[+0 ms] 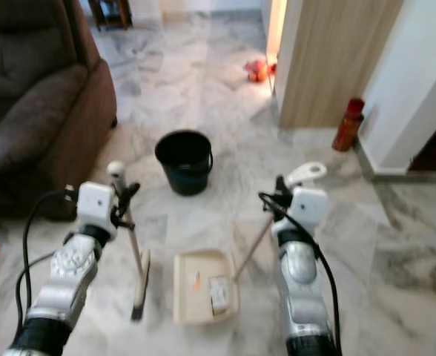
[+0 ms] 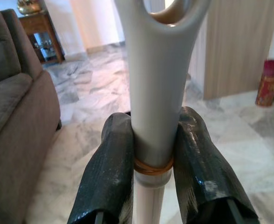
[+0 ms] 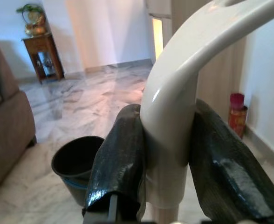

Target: Sweep floor

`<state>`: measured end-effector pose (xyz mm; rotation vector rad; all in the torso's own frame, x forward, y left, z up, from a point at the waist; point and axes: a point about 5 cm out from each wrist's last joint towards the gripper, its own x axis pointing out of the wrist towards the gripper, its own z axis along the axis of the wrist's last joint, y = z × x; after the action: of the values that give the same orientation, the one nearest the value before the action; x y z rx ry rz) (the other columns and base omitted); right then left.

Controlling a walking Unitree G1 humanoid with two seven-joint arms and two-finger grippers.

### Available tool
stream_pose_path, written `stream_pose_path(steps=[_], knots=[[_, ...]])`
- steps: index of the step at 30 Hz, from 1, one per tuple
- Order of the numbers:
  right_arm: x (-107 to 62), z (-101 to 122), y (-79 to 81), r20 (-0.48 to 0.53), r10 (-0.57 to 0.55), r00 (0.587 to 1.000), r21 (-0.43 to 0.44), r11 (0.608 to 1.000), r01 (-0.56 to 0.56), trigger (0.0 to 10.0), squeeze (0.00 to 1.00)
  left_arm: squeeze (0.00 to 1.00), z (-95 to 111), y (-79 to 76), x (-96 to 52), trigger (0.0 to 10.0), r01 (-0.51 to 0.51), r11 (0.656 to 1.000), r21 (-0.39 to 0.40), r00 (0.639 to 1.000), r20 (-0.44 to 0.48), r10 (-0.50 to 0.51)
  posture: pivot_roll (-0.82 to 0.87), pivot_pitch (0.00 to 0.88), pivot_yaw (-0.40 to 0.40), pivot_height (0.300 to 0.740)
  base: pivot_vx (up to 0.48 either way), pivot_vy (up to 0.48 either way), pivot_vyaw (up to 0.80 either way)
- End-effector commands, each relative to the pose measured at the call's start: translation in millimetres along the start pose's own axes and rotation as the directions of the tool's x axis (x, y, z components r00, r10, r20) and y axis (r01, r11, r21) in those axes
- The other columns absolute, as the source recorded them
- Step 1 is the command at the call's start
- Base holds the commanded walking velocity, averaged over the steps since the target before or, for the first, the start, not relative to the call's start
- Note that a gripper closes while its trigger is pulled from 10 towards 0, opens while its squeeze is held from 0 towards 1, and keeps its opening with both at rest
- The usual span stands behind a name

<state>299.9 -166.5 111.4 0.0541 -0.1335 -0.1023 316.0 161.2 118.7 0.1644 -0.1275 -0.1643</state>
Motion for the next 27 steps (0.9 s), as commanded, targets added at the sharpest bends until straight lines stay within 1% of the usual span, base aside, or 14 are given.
stream_pose_path(steps=[1,8,10,27], knots=[[4.2,13.4,8.3,0.061,0.025,0.998,0.001,1.0,-0.025,10.0,0.0,0.0,6.1,8.5,-0.3,10.0,-0.022,1.0,0.012,0.999,0.029,0.021,-0.03,0.101,0.031,0.74,0.289,0.0,0.48],[3.9,13.5,9.7,0.062,0.031,0.998,0.003,1.0,-0.031,10.0,0.0,0.0,6.0,8.8,-0.2,10.0,-0.024,1.0,0.014,0.999,0.029,0.023,-0.03,0.101,0.031,0.74,0.292,0.0,0.68],[3.7,12.2,8.7,0.053,0.022,0.998,0.015,1.0,-0.023,10.0,0.0,0.0,5.9,8.7,-0.3,10.0,-0.022,1.0,0.017,0.999,0.027,0.022,-0.03,0.101,0.031,0.74,0.292,0.0,0.0],[4.7,11.8,8.8,0.052,0.023,0.998,0.017,1.0,-0.024,10.0,0.0,0.0,5.2,8.9,-0.5,10.0,-0.024,1.0,0.019,0.999,0.026,0.023,-0.02,0.091,0.03,0.74,0.291,0.0,0.0]])
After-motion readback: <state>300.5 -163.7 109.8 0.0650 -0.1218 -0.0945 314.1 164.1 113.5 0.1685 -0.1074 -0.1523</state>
